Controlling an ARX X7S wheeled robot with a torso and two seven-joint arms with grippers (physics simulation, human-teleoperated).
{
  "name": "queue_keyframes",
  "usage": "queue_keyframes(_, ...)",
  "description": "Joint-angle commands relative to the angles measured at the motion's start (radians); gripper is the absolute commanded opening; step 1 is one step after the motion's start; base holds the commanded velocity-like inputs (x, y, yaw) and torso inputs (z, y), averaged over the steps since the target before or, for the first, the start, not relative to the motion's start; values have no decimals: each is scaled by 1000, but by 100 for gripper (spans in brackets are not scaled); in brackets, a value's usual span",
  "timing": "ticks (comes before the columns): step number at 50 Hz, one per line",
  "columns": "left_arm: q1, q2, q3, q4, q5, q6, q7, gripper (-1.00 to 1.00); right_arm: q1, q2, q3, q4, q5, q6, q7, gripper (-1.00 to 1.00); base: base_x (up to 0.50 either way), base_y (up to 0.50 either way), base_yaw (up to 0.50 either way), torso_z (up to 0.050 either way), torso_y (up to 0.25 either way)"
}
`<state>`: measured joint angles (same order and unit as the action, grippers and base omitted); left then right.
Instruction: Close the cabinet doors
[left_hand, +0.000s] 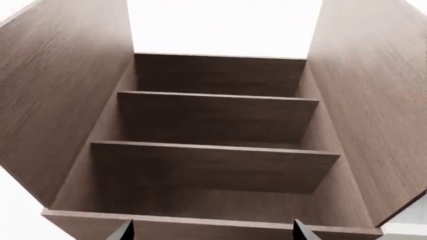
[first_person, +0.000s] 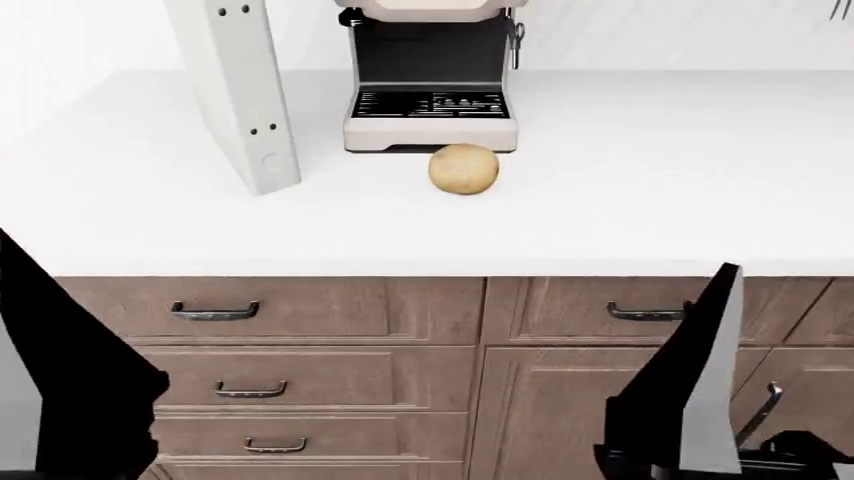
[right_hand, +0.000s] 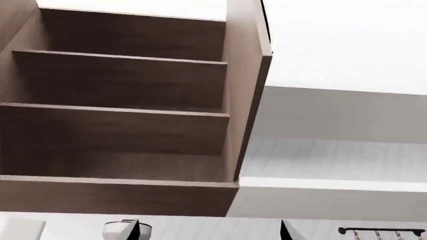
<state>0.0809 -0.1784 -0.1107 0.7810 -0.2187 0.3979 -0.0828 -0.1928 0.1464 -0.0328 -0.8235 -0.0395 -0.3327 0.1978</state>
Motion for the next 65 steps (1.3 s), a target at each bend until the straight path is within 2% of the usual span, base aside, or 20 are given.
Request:
queue_keyframes(1, 3, -10, -22, 41, 4, 26, -18, 100, -15, 4, 12, -55, -27, -50, 29, 100, 0, 0, 0, 0, 0)
queue_keyframes(8, 6, -15, -16, 34, 7, 37, -19, 100, -16, 10, 11, -52, -28, -56, 39, 100, 23, 0, 0, 0, 0)
queue_keyframes(43, 11, -40, 0, 21, 2, 46, -40, 100, -25, 41, -12, -30, -44, -82, 69, 100, 500, -34, 0, 0, 0)
queue_keyframes(44, 14, -43, 7, 10, 3, 86, -24, 100, -31, 46, -11, -27, -33, -106, 71, 100, 500, -39, 0, 0, 0)
queue_keyframes(65, 26, -52, 19, 3, 27, 84, -33, 100, -26, 58, -27, -2, -45, -129, 87, 100, 24, -2, 0, 49, 1)
